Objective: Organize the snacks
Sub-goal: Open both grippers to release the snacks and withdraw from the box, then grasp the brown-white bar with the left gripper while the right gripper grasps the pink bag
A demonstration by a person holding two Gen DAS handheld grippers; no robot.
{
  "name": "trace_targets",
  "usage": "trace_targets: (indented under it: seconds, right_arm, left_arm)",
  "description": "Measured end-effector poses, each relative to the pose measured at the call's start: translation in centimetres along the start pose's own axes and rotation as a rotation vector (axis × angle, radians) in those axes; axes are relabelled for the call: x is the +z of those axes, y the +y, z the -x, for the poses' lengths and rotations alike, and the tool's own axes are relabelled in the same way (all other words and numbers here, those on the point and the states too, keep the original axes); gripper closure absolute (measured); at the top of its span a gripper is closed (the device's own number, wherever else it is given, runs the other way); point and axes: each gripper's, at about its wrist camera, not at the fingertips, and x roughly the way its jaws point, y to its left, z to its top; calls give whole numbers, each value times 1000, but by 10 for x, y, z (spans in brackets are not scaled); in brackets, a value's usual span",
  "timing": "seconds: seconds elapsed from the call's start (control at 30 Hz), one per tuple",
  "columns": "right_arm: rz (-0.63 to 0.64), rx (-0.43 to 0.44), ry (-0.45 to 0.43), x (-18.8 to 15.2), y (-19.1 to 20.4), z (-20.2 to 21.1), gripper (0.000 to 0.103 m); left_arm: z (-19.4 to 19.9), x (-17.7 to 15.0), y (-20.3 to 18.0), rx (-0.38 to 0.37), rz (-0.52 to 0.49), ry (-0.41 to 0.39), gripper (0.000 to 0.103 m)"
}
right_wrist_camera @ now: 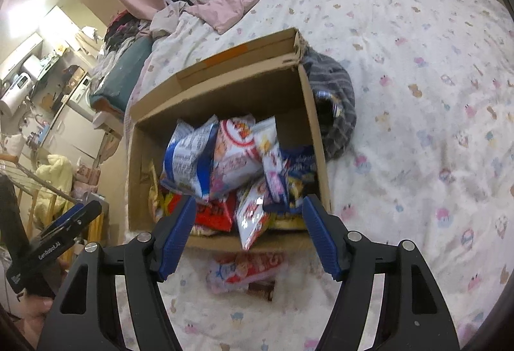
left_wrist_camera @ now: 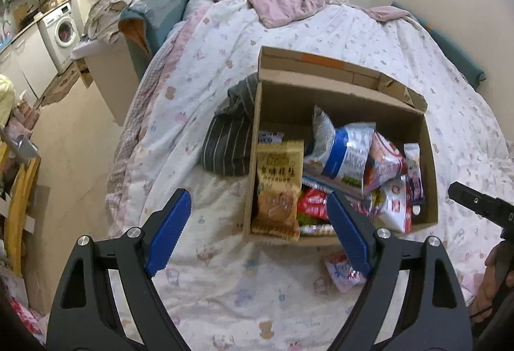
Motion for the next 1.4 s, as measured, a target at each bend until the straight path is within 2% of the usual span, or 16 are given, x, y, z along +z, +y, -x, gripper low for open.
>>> trace_targets:
  seconds: [0.27,0.5,0.73,0.8,1.0,1.23,1.33,1.37,1.4]
  right_arm:
    - [22,13,60,-36,10,0,32]
    - [15,37,141,-57,11,-13,32]
    - [-70,41,214,-64,-5,-31,30]
    - [-81,31,232,-65,-8,-38,23]
    - [-81,-34,317,-71,-4,-76,16]
    - [-29,-165,395,-71,6,-134,16]
    - [-48,-180,407,-71,3,-148,14]
    - [-46,-183,410,-72,3,-151,17]
    - [-47,-180,407,-72,4,-152,25]
  left_arm:
    - [13,-27,2,-16,14,39,19]
    - [15,-55,-5,-36,25,104,19]
    - [5,-66,-5,-42,55,155,19]
    - [3,-66,-4,-43,59,157,19]
    - [-2,-63,5,-64,103,180,19]
    - [-4,-65,16,-87,124,200,19]
    - [-5,-66,20,-84,123,204,19]
    - [-5,-67,22,-83,125,205,19]
    - [-6,-67,24,-83,130,207,19]
